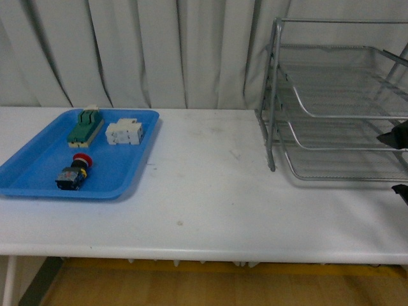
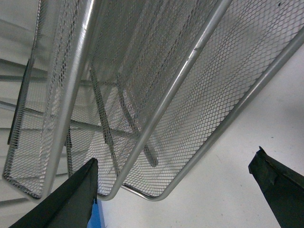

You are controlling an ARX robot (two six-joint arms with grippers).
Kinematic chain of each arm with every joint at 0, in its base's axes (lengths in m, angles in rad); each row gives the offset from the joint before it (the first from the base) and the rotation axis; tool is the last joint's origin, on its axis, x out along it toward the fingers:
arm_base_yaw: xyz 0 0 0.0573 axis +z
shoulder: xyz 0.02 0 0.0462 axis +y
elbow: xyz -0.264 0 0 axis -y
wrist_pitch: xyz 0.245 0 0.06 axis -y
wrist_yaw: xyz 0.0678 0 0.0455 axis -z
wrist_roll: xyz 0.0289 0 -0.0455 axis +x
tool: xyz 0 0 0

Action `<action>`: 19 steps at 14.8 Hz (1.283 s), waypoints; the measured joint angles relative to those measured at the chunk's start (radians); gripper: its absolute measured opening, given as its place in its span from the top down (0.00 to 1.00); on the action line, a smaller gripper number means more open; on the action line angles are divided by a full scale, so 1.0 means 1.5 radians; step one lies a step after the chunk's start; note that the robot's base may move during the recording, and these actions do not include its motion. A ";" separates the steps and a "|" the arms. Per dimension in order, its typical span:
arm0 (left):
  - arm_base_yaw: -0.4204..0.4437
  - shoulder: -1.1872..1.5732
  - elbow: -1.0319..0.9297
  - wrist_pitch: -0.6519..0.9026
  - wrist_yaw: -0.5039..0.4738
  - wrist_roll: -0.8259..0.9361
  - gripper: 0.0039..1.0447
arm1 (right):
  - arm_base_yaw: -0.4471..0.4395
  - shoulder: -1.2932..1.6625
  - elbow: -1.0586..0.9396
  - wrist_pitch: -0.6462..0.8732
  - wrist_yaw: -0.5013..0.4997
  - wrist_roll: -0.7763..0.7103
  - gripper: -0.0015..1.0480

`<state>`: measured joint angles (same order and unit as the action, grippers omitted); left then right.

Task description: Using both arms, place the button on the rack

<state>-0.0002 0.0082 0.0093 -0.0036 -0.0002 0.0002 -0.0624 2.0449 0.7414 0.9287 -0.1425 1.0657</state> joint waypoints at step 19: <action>0.000 0.000 0.000 0.000 0.000 0.000 0.06 | 0.063 0.106 0.021 0.137 0.055 0.197 0.96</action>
<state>-0.0002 0.0082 0.0093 -0.0036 -0.0002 0.0002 0.0326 2.2036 0.7731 1.1343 -0.0597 1.3605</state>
